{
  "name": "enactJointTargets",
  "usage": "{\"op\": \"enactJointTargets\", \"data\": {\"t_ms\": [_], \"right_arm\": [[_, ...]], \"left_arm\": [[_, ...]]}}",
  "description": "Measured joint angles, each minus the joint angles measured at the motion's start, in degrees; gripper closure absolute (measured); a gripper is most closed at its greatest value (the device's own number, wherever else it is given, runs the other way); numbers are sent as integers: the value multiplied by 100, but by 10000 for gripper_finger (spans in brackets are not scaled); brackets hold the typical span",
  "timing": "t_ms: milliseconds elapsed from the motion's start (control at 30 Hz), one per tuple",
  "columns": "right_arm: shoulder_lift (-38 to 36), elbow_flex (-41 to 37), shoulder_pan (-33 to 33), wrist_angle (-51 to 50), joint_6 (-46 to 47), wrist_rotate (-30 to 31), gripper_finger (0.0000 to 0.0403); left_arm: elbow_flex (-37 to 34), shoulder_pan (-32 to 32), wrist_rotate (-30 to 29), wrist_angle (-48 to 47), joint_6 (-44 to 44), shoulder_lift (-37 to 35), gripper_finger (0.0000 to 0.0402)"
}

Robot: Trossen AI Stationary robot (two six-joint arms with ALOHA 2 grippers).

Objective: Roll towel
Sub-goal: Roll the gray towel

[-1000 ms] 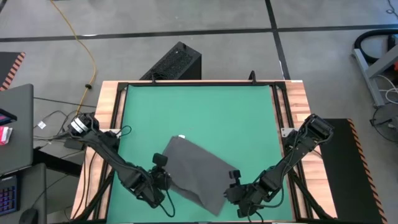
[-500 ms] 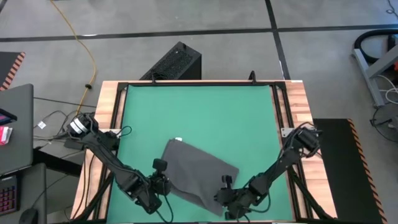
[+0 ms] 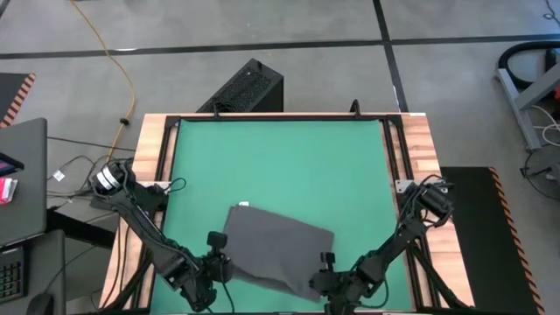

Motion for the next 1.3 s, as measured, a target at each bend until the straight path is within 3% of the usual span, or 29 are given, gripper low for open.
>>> {"op": "enactJointTargets", "data": {"t_ms": [433,700,1300], "right_arm": [[-1,3,31,-218,59,38,337],[1,10,53,-435,147,39,337],[6,0,47,-516,151,30,337]], "left_arm": [[-370,-460,82,836,-631,380,401],[-377,-734,313,821,-891,901,401],[-192,-1025,164,791,-1567,911,401]]}}
